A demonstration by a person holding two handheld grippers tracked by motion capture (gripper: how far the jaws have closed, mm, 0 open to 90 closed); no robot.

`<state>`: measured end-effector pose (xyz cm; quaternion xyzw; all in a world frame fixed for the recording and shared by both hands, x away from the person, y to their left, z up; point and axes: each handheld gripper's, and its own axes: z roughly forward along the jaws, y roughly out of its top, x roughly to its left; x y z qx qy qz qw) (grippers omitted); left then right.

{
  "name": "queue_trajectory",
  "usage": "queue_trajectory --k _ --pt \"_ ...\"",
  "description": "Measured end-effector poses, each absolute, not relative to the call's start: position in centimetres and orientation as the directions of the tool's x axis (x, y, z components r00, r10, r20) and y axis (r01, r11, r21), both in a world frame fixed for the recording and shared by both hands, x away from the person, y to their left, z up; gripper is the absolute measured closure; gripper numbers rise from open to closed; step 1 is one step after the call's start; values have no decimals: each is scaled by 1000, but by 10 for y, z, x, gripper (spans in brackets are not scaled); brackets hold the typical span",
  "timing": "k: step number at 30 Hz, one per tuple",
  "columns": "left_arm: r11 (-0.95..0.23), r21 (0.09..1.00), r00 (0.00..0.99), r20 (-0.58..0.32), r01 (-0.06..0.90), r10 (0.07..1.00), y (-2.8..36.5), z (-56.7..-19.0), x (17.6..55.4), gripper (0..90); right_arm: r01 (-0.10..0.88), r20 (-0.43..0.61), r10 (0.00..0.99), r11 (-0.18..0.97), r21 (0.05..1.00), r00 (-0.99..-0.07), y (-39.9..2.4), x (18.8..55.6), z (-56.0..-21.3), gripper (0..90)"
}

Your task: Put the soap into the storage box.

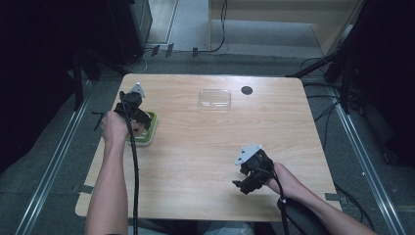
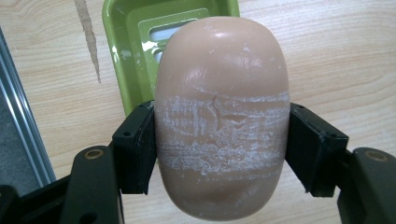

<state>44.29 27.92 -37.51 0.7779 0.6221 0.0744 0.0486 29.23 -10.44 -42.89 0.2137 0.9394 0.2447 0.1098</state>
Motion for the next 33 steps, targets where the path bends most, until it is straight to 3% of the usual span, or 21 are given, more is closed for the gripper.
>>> queue_trajectory --k 33 --pt "-182 208 176 47 961 983 285 -394 451 336 347 -101 455 788 509 -885 -105 293 -429 140"
